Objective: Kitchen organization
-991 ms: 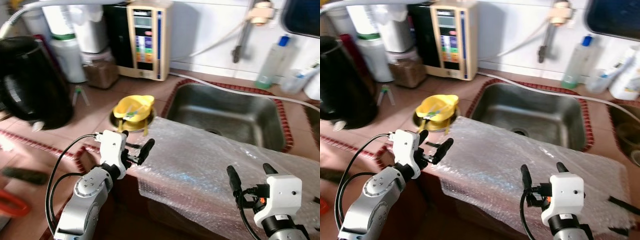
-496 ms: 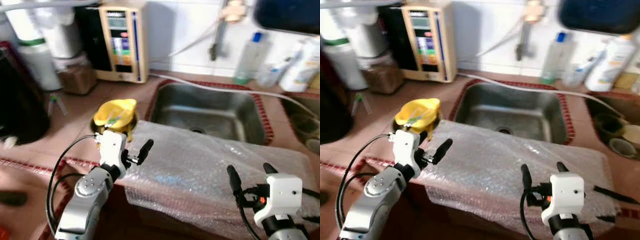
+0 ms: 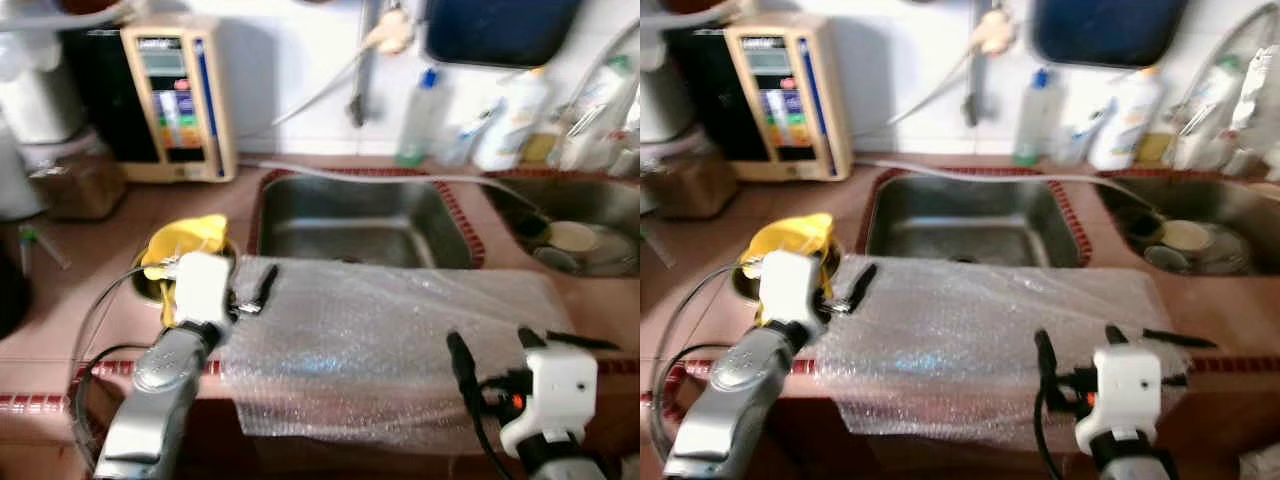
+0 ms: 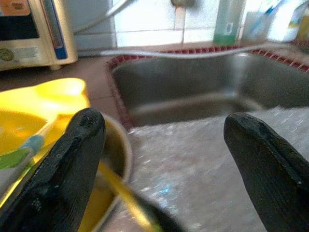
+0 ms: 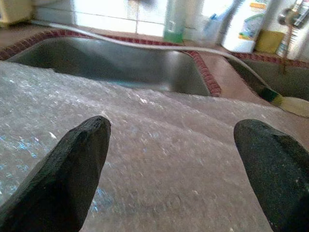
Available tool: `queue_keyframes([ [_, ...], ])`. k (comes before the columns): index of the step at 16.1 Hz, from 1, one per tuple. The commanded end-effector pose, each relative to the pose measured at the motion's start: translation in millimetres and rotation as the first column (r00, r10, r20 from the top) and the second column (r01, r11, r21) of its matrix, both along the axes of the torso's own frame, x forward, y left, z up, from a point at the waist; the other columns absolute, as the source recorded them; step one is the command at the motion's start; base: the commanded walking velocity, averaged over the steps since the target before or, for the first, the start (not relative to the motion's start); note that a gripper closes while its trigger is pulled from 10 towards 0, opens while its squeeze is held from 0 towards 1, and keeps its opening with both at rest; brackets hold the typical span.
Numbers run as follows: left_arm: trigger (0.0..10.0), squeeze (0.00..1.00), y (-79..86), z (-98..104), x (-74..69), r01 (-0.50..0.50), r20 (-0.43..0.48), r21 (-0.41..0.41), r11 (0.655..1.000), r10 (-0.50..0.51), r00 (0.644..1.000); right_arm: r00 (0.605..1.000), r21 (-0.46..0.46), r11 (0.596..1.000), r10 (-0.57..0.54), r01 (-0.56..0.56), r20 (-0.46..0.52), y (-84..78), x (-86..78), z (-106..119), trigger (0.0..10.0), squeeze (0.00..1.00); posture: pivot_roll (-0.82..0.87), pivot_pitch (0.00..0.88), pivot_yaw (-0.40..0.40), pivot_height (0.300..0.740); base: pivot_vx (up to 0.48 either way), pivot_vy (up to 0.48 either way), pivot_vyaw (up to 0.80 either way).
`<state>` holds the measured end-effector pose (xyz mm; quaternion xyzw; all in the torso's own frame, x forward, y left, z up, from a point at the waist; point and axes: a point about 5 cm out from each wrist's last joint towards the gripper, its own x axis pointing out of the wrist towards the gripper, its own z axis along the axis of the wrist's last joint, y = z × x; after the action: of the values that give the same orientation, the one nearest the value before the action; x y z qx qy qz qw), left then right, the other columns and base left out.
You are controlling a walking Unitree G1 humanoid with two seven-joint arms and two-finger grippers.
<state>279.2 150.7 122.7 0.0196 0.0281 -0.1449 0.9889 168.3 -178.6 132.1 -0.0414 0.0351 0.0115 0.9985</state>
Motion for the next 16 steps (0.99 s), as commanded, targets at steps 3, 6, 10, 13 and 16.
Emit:
queue_keyframes([
  [3,10.0,0.0,-5.8,11.3,-2.8,0.008,0.077,0.043,0.999,-0.012,0.997,1.0,-0.016,1.0,-0.004,0.004,0.018,-2.5,2.8,3.8,10.0,0.0,-0.04,0.0,0.037,0.74,0.0,0.0,0.0],
  [6,10.0,0.0,-2.2,23.3,0.9,-0.055,0.153,0.064,0.996,0.044,0.987,1.0,-0.019,1.0,0.004,-0.003,0.024,-1.6,4.3,4.7,10.0,0.0,-0.04,0.0,0.035,0.74,0.0,0.0,0.0],
  [10,10.0,0.0,5.8,29.0,3.3,-0.143,0.196,0.132,0.981,0.116,0.974,1.0,-0.02,1.0,0.013,-0.012,0.026,-0.2,6.5,5.0,10.0,0.0,-0.03,0.0,0.029,0.74,0.0,0.0,0.0],
  [13,10.0,0.0,20.0,9.7,5.9,-0.204,0.104,0.157,0.966,0.189,0.976,0.999,-0.026,0.999,0.019,-0.018,0.041,0.6,8.0,7.2,10.0,0.0,-0.03,0.0,0.03,0.74,0.0,0.0,0.0],
  [16,10.0,0.0,22.1,3.2,7.7,-0.225,0.085,0.156,0.962,0.214,0.973,0.998,-0.053,0.998,0.028,-0.026,0.049,3.3,9.4,8.3,10.0,0.0,-0.03,0.0,0.035,0.74,0.0,0.0,0.79],
])
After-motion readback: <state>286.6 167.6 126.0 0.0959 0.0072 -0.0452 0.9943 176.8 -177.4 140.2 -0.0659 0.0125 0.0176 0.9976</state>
